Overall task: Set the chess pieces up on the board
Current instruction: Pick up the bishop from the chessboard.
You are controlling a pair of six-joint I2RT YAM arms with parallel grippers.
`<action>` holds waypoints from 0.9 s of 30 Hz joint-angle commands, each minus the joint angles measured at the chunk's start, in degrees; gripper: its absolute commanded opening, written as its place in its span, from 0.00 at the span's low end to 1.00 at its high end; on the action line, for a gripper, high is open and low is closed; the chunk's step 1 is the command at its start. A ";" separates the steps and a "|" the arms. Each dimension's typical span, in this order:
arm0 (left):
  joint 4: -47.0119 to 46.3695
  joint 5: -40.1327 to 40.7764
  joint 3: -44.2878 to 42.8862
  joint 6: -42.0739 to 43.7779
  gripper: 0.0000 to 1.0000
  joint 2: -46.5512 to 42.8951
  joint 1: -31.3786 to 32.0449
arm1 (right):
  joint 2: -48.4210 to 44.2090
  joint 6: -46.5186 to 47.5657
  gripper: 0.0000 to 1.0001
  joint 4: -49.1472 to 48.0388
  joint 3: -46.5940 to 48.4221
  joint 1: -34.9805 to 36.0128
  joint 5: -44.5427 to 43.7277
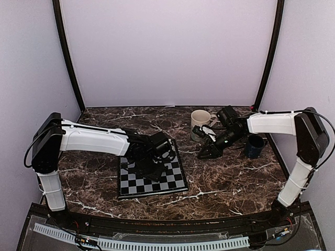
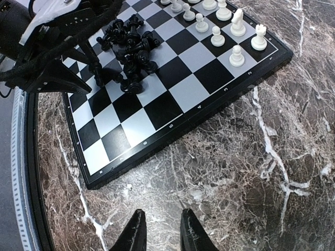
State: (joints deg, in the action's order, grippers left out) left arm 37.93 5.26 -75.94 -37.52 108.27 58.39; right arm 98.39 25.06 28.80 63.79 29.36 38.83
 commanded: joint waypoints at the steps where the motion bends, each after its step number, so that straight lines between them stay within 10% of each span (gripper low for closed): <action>1: 2.87 0.14 -1.45 5.51 0.48 -0.07 0.23 | 0.93 0.83 0.24 0.64 0.37 0.43 0.46; 27: 1.74 -10.83 -0.19 38.91 0.50 -0.73 -5.33 | 1.97 1.62 0.23 1.96 0.98 0.84 0.28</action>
State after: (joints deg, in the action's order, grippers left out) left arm 39.38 -1.80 -77.47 -2.92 108.42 54.00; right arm 99.48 25.93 30.26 63.81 29.74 38.83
